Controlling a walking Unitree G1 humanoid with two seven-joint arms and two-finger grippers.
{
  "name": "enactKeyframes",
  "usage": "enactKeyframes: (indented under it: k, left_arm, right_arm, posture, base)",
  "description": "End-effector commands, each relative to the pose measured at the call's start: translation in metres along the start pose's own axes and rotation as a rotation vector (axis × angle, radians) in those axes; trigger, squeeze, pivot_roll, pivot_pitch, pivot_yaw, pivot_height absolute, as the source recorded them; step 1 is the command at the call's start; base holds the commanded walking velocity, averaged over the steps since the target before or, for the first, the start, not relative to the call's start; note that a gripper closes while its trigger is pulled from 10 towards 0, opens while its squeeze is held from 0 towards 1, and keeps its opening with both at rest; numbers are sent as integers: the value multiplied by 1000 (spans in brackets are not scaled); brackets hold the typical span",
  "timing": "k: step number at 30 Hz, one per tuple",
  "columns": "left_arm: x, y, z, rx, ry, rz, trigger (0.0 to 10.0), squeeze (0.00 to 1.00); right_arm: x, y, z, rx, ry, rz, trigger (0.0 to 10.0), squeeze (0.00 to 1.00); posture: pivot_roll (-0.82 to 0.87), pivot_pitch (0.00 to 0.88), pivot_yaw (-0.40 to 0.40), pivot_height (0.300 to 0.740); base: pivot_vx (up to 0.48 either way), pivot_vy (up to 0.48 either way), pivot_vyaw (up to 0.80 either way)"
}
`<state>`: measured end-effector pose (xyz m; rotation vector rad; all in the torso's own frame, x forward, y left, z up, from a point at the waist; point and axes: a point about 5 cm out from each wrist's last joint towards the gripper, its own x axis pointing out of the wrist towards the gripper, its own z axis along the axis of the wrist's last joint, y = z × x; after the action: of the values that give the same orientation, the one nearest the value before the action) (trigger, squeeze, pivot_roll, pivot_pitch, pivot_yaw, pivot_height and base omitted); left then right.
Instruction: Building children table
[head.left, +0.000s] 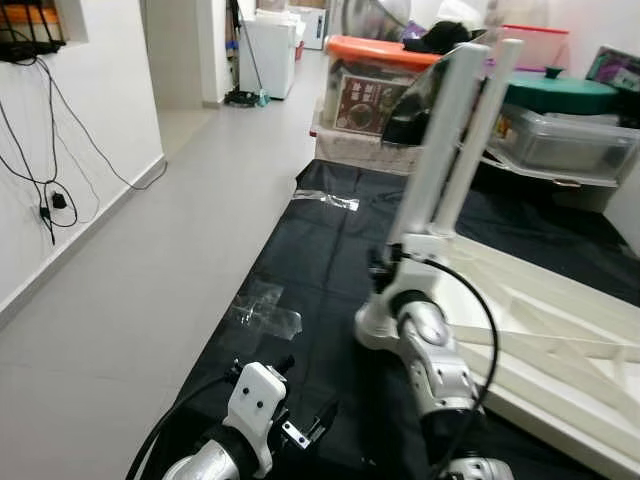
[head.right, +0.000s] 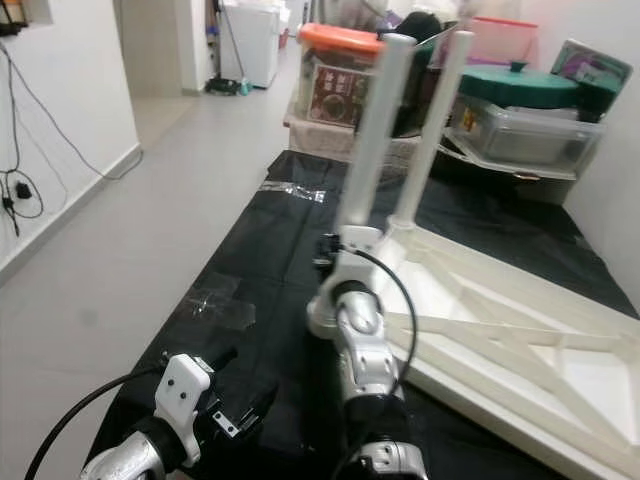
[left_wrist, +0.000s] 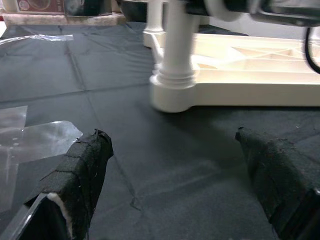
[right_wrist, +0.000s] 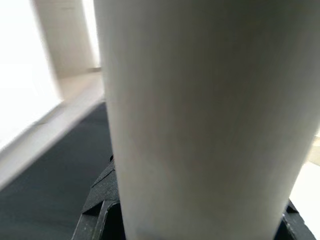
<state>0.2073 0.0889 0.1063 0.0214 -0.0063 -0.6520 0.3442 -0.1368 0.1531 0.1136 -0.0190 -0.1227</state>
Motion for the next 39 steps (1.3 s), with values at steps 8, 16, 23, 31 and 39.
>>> enactKeyframes:
  k: [8,16,23,31,39]
  left_arm:
    - [0,-3,-2,-6,15,-9,10000,0]
    - [1,-3,-3,-9,18,-16,10000,0]
    - [1,-3,-3,-9,17,-19,10000,0]
    - [2,-2,-3,-4,19,-18,10000,0]
    - [1,-2,-2,-2,18,-13,10000,0]
  right_arm:
    - [-15,36,-19,133,83,23,10000,0]
    - [-1,52,0,257,30,503,10000,0]
    - [0,34,-1,136,135,979,10000,0]
    - [3,32,10,-39,267,1439,10000,0]
    - [4,50,26,10,206,1595,157,0]
  posture:
    - [237,0,-130,740]
    - [233,0,-127,740]
    - [232,0,-124,740]
    - [251,0,-131,740]
    - [257,0,-130,740]
  base:
    - [0,0,0]
    - [0,0,0]
    - [0,0,0]
    - [0,0,0]
    - [0,0,0]
